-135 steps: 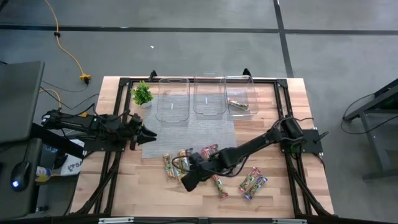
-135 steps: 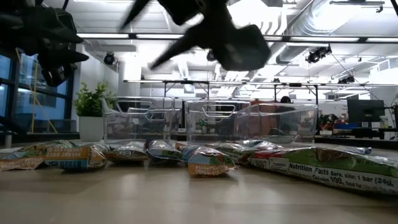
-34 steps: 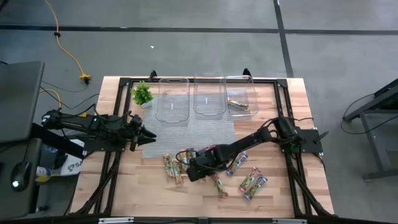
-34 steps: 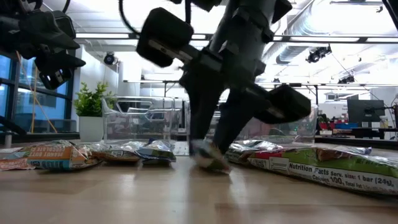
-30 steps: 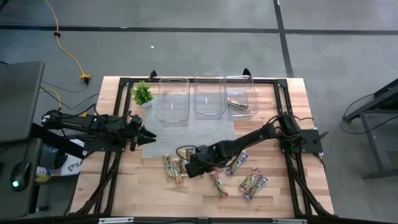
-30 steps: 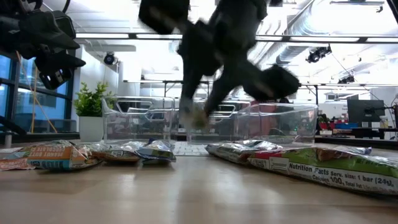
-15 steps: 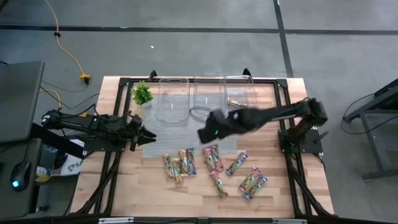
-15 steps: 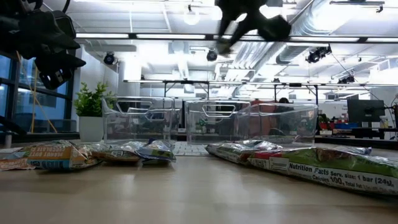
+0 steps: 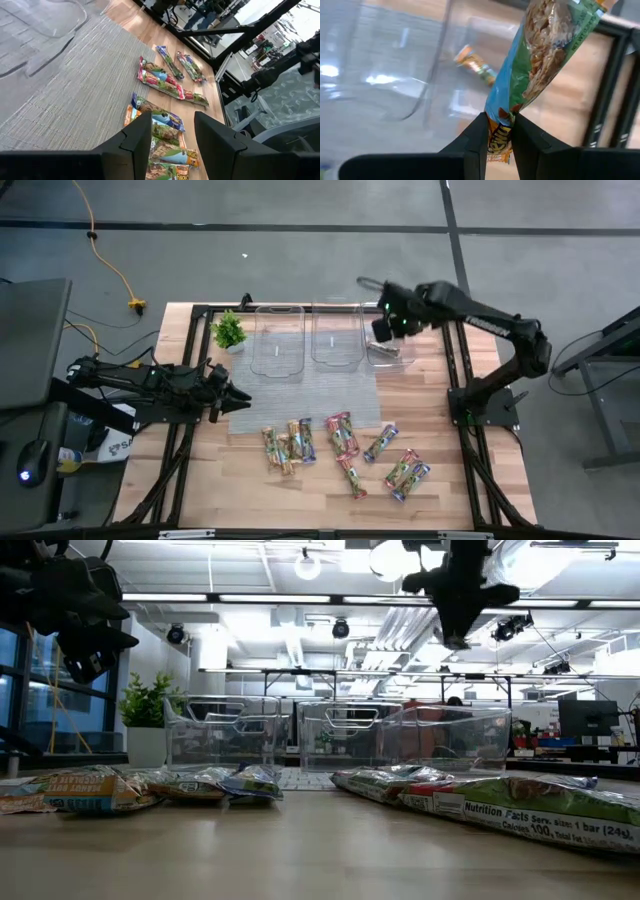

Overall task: Pick and place Granola Bars by type
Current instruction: Put the yellow granola bar into the right transparent bin

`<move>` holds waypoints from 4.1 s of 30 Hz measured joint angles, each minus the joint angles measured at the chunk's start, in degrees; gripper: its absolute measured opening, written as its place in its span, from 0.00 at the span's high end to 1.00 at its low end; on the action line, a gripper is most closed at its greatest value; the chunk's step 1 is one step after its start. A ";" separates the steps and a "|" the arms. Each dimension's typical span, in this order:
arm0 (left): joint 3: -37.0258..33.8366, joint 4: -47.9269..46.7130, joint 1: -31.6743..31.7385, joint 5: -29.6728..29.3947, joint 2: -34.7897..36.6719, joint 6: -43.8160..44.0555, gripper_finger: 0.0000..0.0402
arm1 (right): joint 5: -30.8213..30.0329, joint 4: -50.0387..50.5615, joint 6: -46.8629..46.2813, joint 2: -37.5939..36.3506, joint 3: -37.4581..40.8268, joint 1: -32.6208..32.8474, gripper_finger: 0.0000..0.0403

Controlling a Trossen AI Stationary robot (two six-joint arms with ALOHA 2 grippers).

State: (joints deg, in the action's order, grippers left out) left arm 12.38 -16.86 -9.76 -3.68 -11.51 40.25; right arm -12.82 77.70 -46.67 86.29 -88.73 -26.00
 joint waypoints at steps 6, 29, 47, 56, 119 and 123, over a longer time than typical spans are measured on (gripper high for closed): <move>0.00 -0.01 0.00 -0.42 0.00 -2.96 0.65 | 3.28 -2.78 9.43 4.15 0.00 -7.68 0.86; 0.00 0.00 0.02 -2.43 0.02 -2.51 0.65 | 9.64 -4.28 20.96 19.22 0.00 -11.26 0.75; 0.00 -0.02 0.00 -4.83 0.00 -2.73 0.65 | 2.66 -1.57 11.09 -1.46 0.00 -6.48 0.71; 0.00 -3.19 0.02 -4.52 0.02 -5.28 0.65 | -3.73 1.60 6.15 -16.35 -0.04 3.70 0.98; 47.10 -29.15 -11.63 3.47 -79.65 69.53 0.50 | -4.41 -6.04 10.83 -52.56 38.21 14.08 1.00; 46.93 -28.71 -11.63 3.32 -80.40 71.74 0.49 | -4.57 -6.04 10.88 -52.56 38.21 14.08 1.00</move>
State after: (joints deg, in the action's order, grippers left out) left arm 59.31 -45.57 -21.39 -0.37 -91.91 111.98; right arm -17.39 71.66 -35.79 33.74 -50.52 -11.92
